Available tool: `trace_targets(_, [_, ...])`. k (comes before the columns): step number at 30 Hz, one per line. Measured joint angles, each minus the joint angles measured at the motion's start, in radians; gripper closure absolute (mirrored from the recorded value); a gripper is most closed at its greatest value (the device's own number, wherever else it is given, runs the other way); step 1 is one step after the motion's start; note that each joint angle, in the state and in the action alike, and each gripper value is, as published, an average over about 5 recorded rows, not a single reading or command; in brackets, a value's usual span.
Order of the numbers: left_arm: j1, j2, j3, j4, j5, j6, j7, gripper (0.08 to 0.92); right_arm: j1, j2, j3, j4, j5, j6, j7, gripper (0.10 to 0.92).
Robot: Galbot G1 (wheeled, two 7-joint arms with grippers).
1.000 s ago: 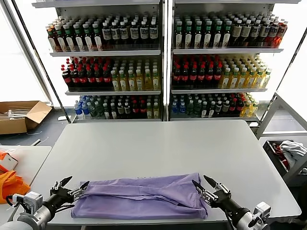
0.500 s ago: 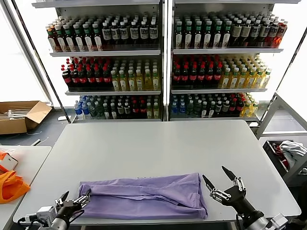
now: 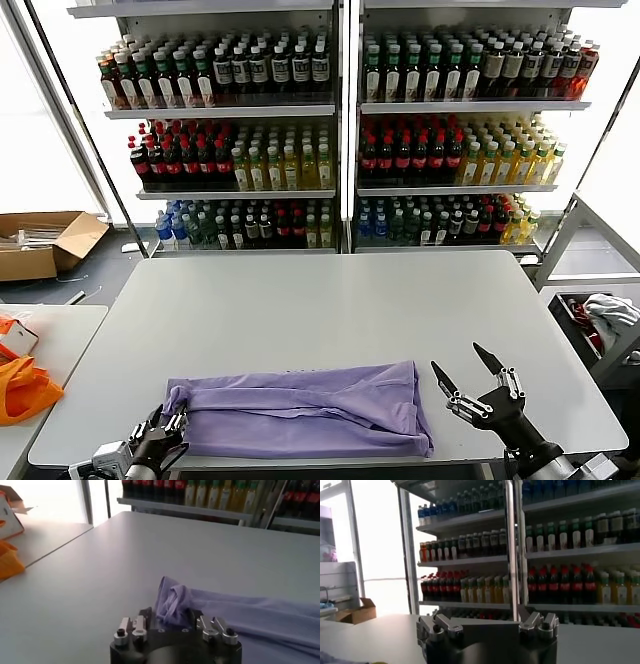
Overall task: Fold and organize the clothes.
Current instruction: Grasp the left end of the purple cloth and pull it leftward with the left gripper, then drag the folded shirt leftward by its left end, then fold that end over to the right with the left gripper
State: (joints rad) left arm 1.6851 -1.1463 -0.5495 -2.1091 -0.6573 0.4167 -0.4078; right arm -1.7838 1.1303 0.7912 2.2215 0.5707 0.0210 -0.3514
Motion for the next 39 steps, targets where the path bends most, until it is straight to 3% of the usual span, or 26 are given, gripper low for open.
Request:
trace_targets(10, [-0.011, 0.007, 0.025, 0.014, -0.007, -0.025, 0.004, 0.849, 0.006, -0.006, 0.000, 0.013, 0.022, -0.008, 0.015, 0.203])
trace_targets(13, [-0.021, 0.017, 0.023, 0.023, -0.013, -0.032, 0.010, 0.900, 0.008, -0.010, 0.005, 0.012, 0.030, -0.010, 0.020, 0.203])
trace_targets(22, [-0.103, 0.082, -0.020, 0.085, -0.035, -0.046, 0.057, 0.907, 0.006, -0.017, 0.036, 0.006, 0.053, -0.014, 0.032, 0.203])
trace_targets(39, [-0.242, 0.267, -0.300, 0.321, -0.052, -0.087, 0.272, 0.907, 0.006, -0.016, 0.056, 0.008, 0.060, -0.032, 0.053, 0.203])
